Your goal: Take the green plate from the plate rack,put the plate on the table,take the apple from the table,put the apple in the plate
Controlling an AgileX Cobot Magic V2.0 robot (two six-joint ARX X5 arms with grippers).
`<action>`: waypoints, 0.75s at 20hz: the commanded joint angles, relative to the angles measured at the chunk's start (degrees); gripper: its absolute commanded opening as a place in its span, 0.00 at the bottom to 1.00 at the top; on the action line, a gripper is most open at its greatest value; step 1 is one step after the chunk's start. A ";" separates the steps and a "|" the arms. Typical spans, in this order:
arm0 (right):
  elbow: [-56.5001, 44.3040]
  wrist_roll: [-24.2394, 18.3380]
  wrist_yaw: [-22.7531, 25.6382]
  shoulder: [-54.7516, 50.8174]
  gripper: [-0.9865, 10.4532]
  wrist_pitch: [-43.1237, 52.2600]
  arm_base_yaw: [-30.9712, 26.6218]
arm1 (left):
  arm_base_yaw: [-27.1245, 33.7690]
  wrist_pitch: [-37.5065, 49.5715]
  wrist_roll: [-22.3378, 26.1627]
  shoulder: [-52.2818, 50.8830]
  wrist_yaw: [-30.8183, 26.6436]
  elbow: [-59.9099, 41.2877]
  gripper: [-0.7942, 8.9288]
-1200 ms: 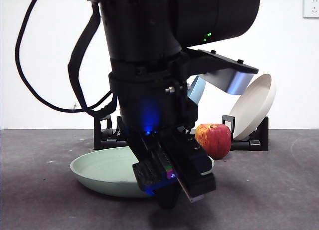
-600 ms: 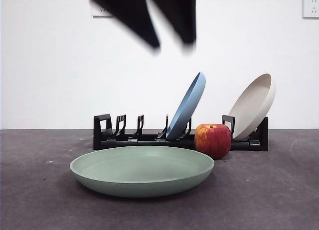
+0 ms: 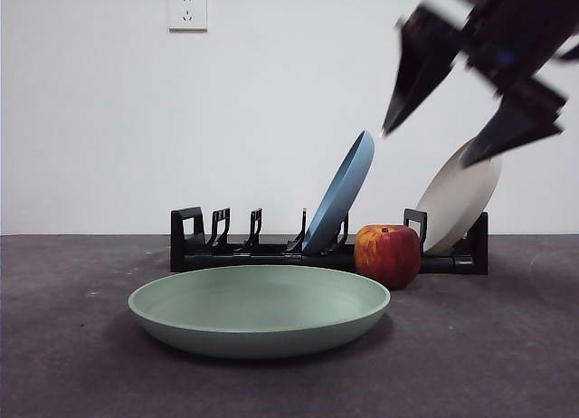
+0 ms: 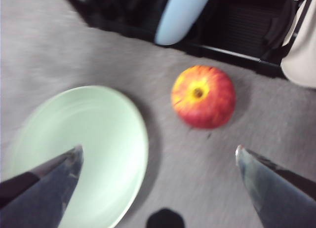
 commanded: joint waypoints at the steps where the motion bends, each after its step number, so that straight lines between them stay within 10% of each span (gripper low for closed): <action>1: 0.07 0.96 4.33 5.14 0.64 4.17 2.05 | -0.09 -0.94 -1.27 -1.16 0.09 -0.09 0.41; 15: 0.17 1.42 11.91 22.25 0.64 21.64 3.34 | -0.09 -6.03 -2.67 -1.60 0.17 -0.09 0.41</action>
